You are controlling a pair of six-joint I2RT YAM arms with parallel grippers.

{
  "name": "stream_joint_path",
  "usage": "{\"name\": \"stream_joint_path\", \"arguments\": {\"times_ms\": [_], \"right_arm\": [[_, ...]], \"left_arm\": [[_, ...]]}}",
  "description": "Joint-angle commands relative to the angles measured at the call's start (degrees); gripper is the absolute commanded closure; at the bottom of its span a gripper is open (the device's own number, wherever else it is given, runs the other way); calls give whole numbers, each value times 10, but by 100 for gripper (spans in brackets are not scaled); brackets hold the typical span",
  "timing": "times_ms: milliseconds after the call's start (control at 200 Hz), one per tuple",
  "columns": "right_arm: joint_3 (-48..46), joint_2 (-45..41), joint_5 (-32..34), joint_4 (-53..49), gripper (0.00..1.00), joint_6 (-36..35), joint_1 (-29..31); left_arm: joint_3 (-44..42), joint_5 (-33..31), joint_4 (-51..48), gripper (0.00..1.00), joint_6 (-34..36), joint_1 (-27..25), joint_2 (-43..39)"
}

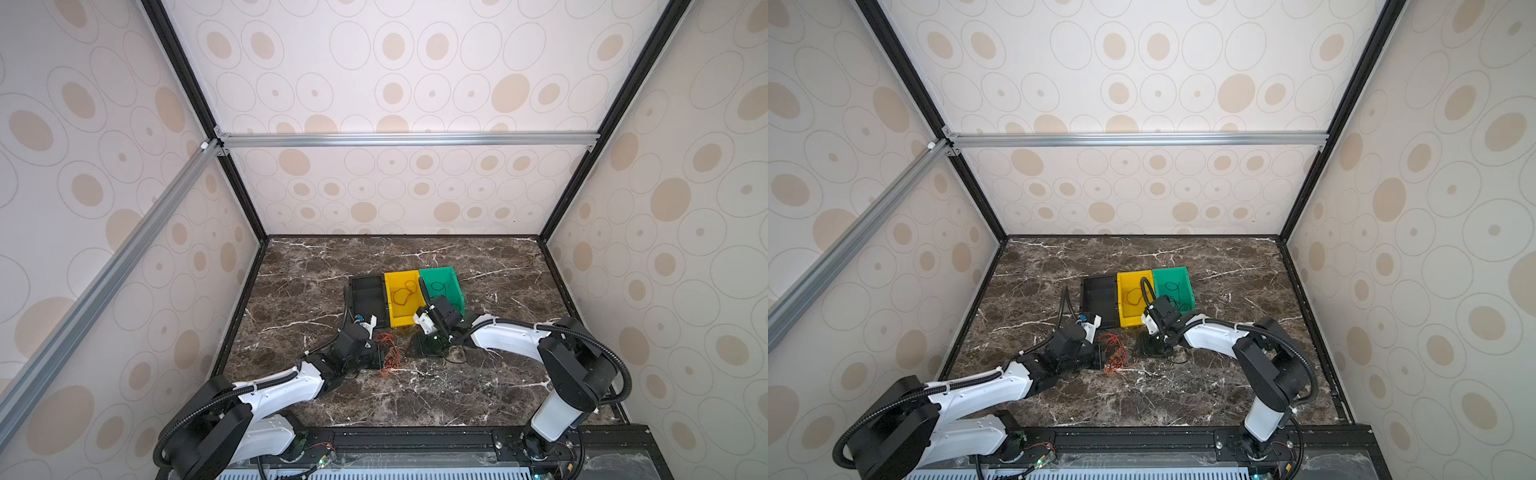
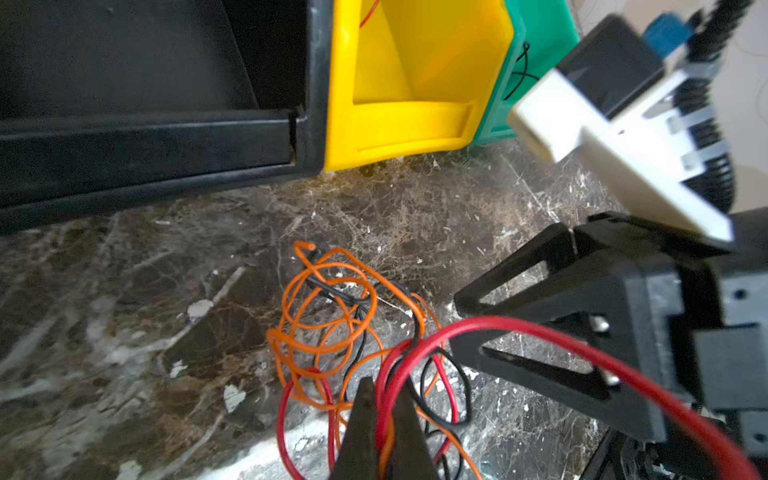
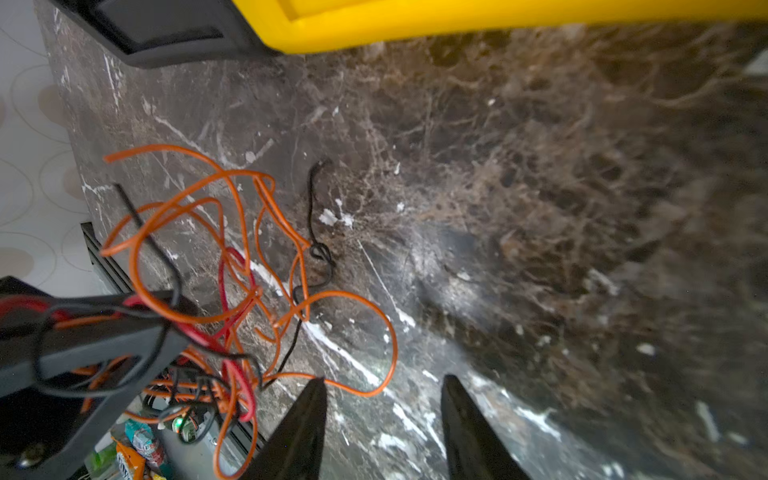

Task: Untangle the cables
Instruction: 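Pinch an orange wire with the right gripper and drag it away from the tangle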

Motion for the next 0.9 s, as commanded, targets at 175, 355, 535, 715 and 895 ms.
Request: {"name": "stream_joint_path", "arguments": {"times_ms": [175, 355, 535, 715, 895], "right_arm": [[-23, 25, -48, 78, 54, 58, 3], [-33, 25, -49, 114, 72, 83, 3], [-19, -3, -1, 44, 100, 50, 1], [-12, -64, 101, -63, 100, 8, -21], [-12, -117, 180, -129, 100, -14, -45]], "left_arm": [[-6, 6, 43, 99, -34, 13, -34], [-19, 13, 73, 99, -48, 14, -43], [-21, -7, 31, 93, -42, 16, -52], [-41, -24, 7, 86, -41, 23, -70], [-68, -40, -11, 90, -50, 31, -96]]}}
